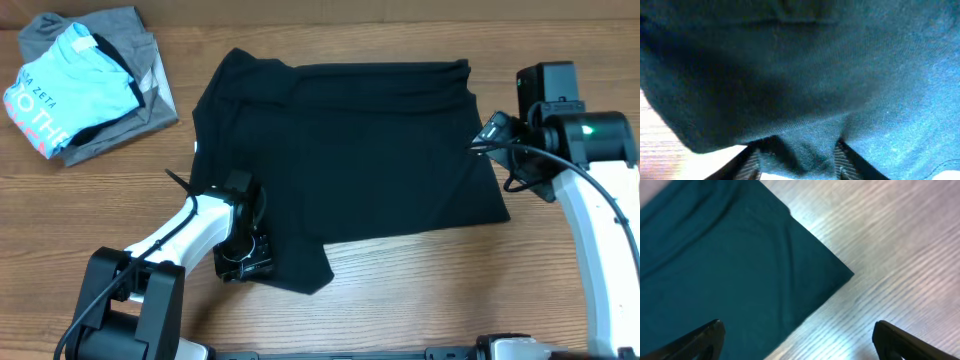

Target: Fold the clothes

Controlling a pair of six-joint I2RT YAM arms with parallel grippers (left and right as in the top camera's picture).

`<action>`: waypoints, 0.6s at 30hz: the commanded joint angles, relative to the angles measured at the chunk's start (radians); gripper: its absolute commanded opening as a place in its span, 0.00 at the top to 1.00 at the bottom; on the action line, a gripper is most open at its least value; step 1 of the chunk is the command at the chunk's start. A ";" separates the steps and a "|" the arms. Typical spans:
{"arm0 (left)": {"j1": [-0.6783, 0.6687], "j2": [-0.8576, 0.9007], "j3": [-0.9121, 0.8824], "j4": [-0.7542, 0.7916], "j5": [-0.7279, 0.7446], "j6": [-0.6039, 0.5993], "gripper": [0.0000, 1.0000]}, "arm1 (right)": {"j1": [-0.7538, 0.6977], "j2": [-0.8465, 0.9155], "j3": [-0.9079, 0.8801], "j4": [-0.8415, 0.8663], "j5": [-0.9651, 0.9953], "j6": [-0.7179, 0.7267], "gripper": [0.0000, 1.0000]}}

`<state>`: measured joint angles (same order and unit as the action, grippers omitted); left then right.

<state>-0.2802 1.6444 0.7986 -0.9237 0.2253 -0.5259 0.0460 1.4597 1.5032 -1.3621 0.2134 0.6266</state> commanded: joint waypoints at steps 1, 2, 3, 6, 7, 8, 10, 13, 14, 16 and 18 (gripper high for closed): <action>-0.005 0.024 -0.007 0.020 0.001 0.005 0.76 | -0.031 0.072 -0.024 0.000 -0.014 -0.007 0.01; -0.005 0.024 -0.007 0.019 0.001 0.007 0.82 | -0.043 0.090 -0.025 0.002 -0.027 -0.015 0.01; -0.005 0.024 -0.007 0.018 0.001 0.010 0.87 | -0.059 0.114 -0.025 0.008 -0.052 -0.037 0.01; -0.005 0.024 -0.007 0.016 0.001 0.018 0.96 | -0.106 0.178 -0.025 0.025 -0.142 -0.104 0.02; -0.005 0.024 -0.007 0.016 0.001 0.025 0.96 | -0.120 0.197 -0.025 0.026 -0.163 -0.112 0.02; -0.005 0.024 -0.007 0.016 0.001 0.025 0.96 | -0.137 0.223 -0.025 0.026 -0.172 -0.111 0.03; -0.005 0.024 -0.007 0.015 0.001 0.025 0.96 | -0.155 0.255 -0.025 0.026 -0.172 -0.113 0.04; -0.005 0.024 -0.007 0.016 0.000 0.032 0.96 | -0.165 0.315 -0.025 0.037 -0.193 -0.190 0.12; -0.005 0.024 -0.007 0.016 0.000 0.032 0.96 | -0.165 0.326 -0.025 0.033 -0.186 -0.192 0.12; -0.005 0.024 -0.007 0.014 0.001 0.033 0.93 | -0.167 0.348 -0.027 0.024 -0.182 -0.182 0.13; -0.005 0.024 -0.007 0.011 0.001 0.035 0.92 | -0.173 0.351 -0.037 0.031 -0.180 -0.150 0.13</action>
<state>-0.2802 1.6516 0.7986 -0.9161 0.2256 -0.5159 -0.1188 1.8038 1.4784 -1.3350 0.0437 0.4728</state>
